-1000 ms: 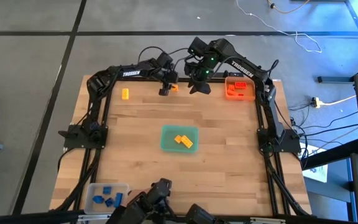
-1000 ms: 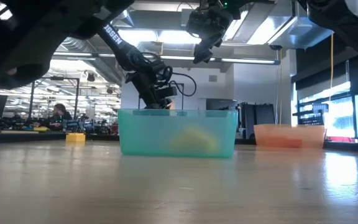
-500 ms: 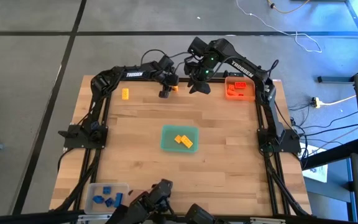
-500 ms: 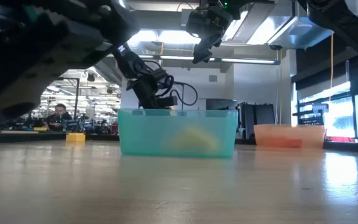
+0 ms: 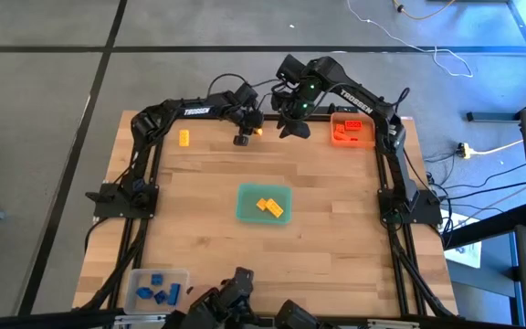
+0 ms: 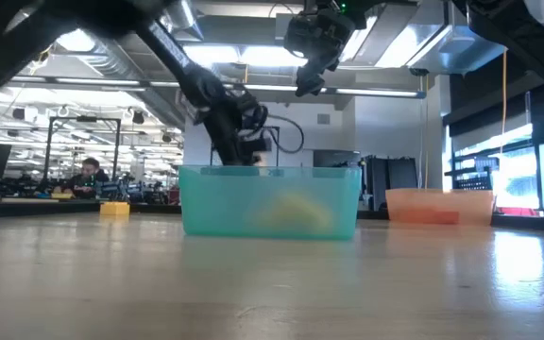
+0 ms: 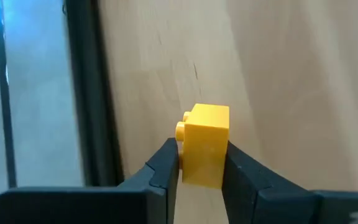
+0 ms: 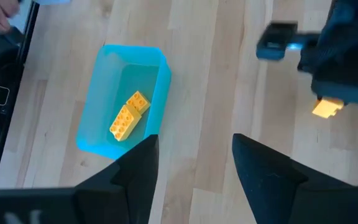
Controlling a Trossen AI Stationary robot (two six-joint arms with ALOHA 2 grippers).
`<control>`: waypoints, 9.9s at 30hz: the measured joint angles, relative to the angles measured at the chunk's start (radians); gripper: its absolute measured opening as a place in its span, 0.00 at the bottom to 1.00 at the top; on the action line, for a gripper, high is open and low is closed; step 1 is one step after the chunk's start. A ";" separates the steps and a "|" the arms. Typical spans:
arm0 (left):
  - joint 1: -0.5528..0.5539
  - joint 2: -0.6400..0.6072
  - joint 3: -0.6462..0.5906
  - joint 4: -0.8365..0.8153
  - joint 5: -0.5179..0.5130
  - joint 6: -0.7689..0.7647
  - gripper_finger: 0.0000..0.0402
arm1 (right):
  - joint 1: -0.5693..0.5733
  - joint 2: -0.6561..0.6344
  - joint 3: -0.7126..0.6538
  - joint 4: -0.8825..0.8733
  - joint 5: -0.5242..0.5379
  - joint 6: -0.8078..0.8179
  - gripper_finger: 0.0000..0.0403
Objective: Sort & place blocks by color
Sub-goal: Put the yellow game piece into the blue bin
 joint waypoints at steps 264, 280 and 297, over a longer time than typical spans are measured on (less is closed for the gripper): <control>-0.157 -0.223 -0.359 -0.463 -0.339 -1.257 0.32 | -0.092 -0.202 -0.003 -0.068 -0.096 -0.218 0.51; -0.237 -0.467 -0.362 -0.461 -0.337 -1.268 0.32 | -0.097 -0.202 -0.003 -0.067 -0.025 -0.215 0.51; -0.547 -0.604 -0.359 -0.076 -0.203 -1.210 0.32 | -0.183 -0.268 -0.003 -0.068 -0.019 -0.160 0.51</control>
